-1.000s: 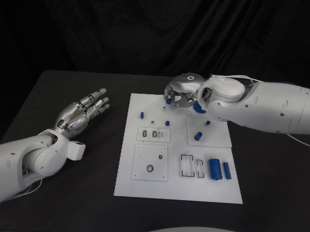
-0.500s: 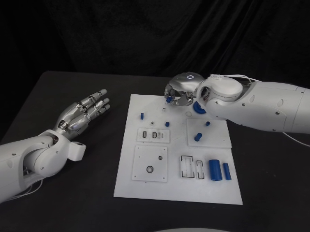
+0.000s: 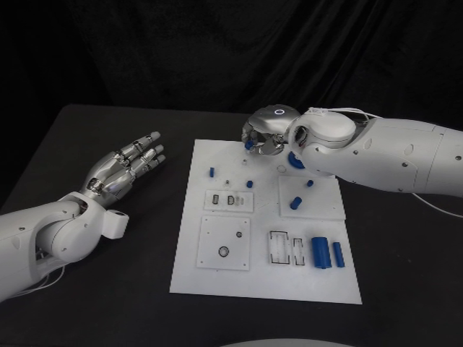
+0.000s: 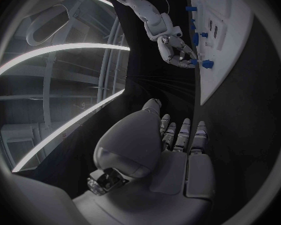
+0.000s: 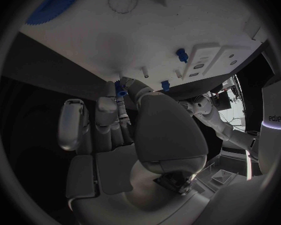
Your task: Assemble the parts on the task board
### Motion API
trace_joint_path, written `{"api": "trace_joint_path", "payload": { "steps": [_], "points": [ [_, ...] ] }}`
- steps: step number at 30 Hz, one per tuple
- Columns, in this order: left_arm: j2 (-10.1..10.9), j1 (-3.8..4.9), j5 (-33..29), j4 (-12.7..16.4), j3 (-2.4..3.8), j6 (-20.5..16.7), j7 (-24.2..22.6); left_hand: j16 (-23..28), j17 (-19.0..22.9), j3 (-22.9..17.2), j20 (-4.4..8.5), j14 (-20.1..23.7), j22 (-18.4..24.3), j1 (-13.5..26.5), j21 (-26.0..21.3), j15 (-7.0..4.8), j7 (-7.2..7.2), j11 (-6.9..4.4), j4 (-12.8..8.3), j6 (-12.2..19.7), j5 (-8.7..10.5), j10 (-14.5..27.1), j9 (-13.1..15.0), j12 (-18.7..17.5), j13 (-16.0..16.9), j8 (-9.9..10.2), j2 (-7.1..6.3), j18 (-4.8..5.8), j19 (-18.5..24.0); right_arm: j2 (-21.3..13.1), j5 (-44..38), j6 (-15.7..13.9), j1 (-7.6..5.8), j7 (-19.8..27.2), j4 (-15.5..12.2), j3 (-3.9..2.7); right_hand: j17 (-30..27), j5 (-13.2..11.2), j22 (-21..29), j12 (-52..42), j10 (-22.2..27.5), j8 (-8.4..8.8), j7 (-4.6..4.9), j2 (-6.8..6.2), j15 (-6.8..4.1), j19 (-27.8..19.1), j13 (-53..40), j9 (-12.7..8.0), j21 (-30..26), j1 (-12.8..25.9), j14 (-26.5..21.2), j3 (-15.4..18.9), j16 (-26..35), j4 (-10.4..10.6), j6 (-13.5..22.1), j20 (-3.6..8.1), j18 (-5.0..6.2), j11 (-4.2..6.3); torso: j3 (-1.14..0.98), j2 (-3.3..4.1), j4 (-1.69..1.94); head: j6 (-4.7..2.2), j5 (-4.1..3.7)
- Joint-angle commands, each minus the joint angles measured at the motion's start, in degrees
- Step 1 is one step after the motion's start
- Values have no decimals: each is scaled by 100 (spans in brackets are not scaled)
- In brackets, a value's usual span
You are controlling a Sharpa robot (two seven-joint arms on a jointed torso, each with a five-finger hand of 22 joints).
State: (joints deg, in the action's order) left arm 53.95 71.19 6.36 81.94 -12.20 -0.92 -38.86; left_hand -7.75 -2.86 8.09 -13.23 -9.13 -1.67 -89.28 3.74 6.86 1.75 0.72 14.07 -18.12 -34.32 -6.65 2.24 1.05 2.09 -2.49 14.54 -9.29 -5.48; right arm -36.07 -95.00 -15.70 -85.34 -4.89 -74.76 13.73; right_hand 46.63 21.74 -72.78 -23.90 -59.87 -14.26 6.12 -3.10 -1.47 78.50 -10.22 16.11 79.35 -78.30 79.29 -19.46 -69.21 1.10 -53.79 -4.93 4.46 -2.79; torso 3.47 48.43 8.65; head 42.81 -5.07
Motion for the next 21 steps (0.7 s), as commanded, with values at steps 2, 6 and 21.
{"api": "trace_joint_path", "payload": {
  "steps": [2,6,21],
  "points": [
    [-11,2,5,-1,5,94,-956,4,9,-46,-23,21,4,-60,30,32,4,42,8,28,-22,10,-3,30,5,19,-7,-101,1,10,82,149,37,-6,30,8,-20,-21,18,64,32,36,5,5,45,-33,-3,1147,-36,44,-27,-40,32,-1,83,-24,-4,-51,2,2,4,23,11],
    [-19,2,5,-13,5,104,-954,4,9,-46,-23,21,4,-60,30,32,4,42,8,28,-22,10,-3,30,5,19,-7,-101,1,13,97,214,39,-5,46,8,-49,-53,38,108,84,83,8,-9,66,-53,-4,1143,-57,64,-47,-46,52,11,125,-39,1,-78,3,1,2,42,8],
    [-24,0,5,-32,5,125,-951,3,9,-52,-26,21,4,-61,29,35,7,44,4,35,-22,15,-4,29,4,20,-8,-101,0,-21,110,345,46,-12,9,8,-159,-84,115,163,150,150,0,-20,98,-119,-11,1135,-124,95,-109,-58,122,35,167,-68,21,-113,5,3,3,88,14]
  ]
}}
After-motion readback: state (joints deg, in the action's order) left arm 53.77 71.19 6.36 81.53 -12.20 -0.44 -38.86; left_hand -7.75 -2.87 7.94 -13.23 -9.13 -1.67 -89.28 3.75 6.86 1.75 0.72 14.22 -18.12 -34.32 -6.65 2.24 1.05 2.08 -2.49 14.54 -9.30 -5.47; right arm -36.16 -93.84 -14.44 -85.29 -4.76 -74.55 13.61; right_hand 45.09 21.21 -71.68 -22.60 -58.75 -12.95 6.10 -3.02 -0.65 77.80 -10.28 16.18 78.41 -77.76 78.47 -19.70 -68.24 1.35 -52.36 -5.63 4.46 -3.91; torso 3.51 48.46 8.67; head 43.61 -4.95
